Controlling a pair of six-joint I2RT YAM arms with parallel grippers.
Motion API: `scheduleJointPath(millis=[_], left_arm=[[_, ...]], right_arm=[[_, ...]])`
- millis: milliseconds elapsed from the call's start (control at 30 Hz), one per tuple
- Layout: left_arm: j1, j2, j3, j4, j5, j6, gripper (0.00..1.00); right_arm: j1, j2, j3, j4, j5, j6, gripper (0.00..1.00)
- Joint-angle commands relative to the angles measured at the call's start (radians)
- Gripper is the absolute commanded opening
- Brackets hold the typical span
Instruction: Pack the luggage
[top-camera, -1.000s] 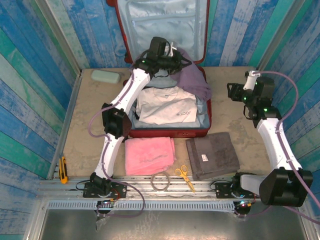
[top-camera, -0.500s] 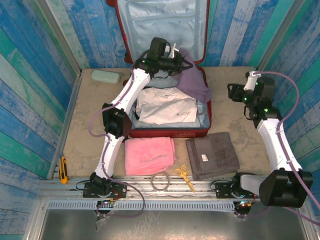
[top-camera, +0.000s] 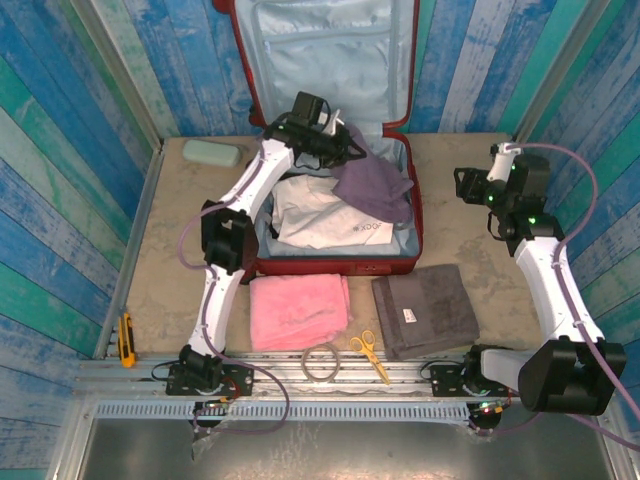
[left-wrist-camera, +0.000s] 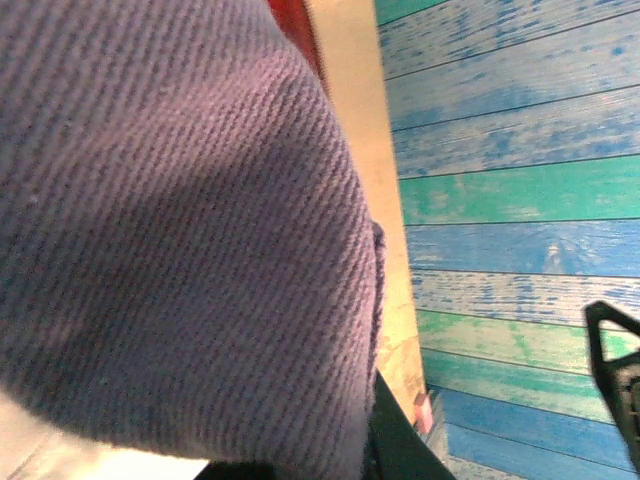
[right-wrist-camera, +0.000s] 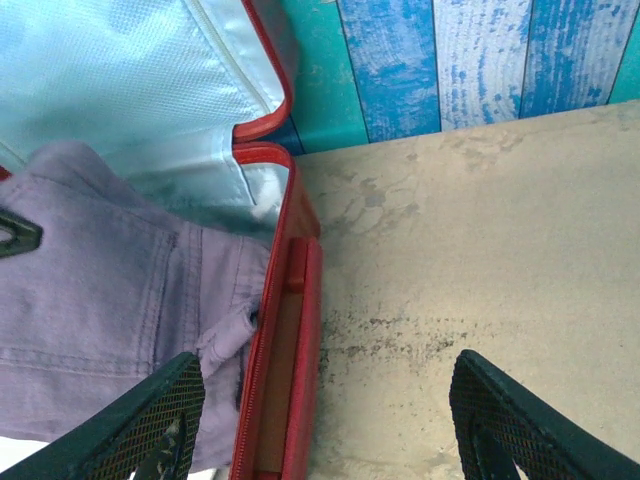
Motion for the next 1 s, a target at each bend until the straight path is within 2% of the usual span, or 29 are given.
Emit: scheduleJointPath(millis=[0, 300, 467, 833, 867, 933, 967], left_arm=[[0.013, -0.12, -0.041, -0.045, -0.027, 0.08, 0.0], [0.052, -0.24, -0.194, -0.149, -0.185, 0.18, 0.0], [0.063, -0.323, -0.308, -0.141, -0.213, 0.194, 0.0], [0.094, -0.481, -0.564, -0.109, -0.309, 0.23, 0.0], [0.094, -0.485, -0.575, -0.111, -0.321, 0.252, 0.05], [0.094, -0.488, -0.591, -0.125, -0.345, 0.287, 0.26], [0.094, -0.492, -0.596, -0.132, -0.362, 0.299, 0.41]], right_arm=[[-0.004, 0.011, 0.012, -0.012, -0.029, 0.005, 0.67], [0.0, 0.073, 0.042, -0.013, -0.099, 0.005, 0.67], [0.015, 0.113, 0.063, -0.015, -0.114, 0.005, 0.67], [0.146, 0.253, 0.198, -0.084, -0.1, -0.041, 0.72], [0.16, 0.269, 0.215, -0.093, -0.095, -0.041, 0.73], [0.184, 0.301, 0.245, -0.106, -0.087, -0.038, 0.74], [0.195, 0.318, 0.261, -0.113, -0.083, -0.034, 0.74]])
